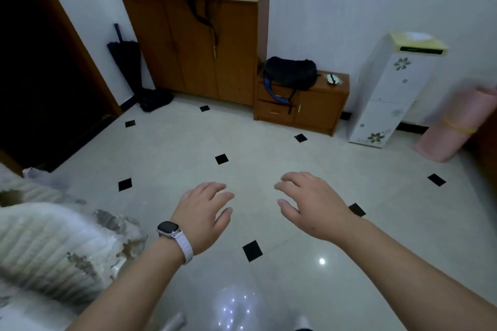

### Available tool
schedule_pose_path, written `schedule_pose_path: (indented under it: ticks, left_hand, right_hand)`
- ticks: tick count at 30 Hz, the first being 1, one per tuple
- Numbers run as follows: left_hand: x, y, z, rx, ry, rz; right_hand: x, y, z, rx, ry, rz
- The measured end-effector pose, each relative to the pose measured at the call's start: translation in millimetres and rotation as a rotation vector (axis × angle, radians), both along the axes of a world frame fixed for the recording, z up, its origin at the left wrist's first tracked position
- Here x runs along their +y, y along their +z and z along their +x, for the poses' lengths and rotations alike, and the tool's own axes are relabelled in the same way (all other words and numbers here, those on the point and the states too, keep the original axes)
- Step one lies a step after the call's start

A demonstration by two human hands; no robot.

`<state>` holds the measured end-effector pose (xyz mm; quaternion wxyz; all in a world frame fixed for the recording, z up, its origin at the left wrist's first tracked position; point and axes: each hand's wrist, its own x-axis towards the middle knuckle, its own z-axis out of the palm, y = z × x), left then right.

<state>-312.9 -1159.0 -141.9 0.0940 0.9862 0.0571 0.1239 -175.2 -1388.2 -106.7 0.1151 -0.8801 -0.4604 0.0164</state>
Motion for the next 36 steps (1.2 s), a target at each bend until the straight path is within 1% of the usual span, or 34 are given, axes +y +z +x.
schedule_pose_path:
  ticks: [5,9,14,18,22,25,31,36]
  left_hand:
    - [48,-11,52,0.039,0.103,0.011]
    - [88,-13,109,0.079,0.201,0.025]
    - [129,2,172,0.087,0.341,0.039]
    - [167,17,204,0.081,0.448,0.068]
    - [200,27,206,0.066,0.561,0.076]
    - [229,29,195,0.058,0.666,0.061]
    - [295,3,167,0.065,0.793,0.013]
    - [377,-18,161,0.017,0.891,-0.006]
  right_hand:
    - [59,-12,77,0.025,0.078,0.005]
    - [115,-24,154,0.045,0.176,0.020]
    - [183,-19,236,0.107,0.308,0.023]
    - [245,-11,286,0.100,0.430,0.011]
    - [299,-5,296,0.142,0.533,0.043]
    - [348,-4,296,0.138,0.637,0.018]
    - [446,-11,285,0.125,0.772,-0.019]
    - [541,-16,281,0.083,0.812,-0.066]
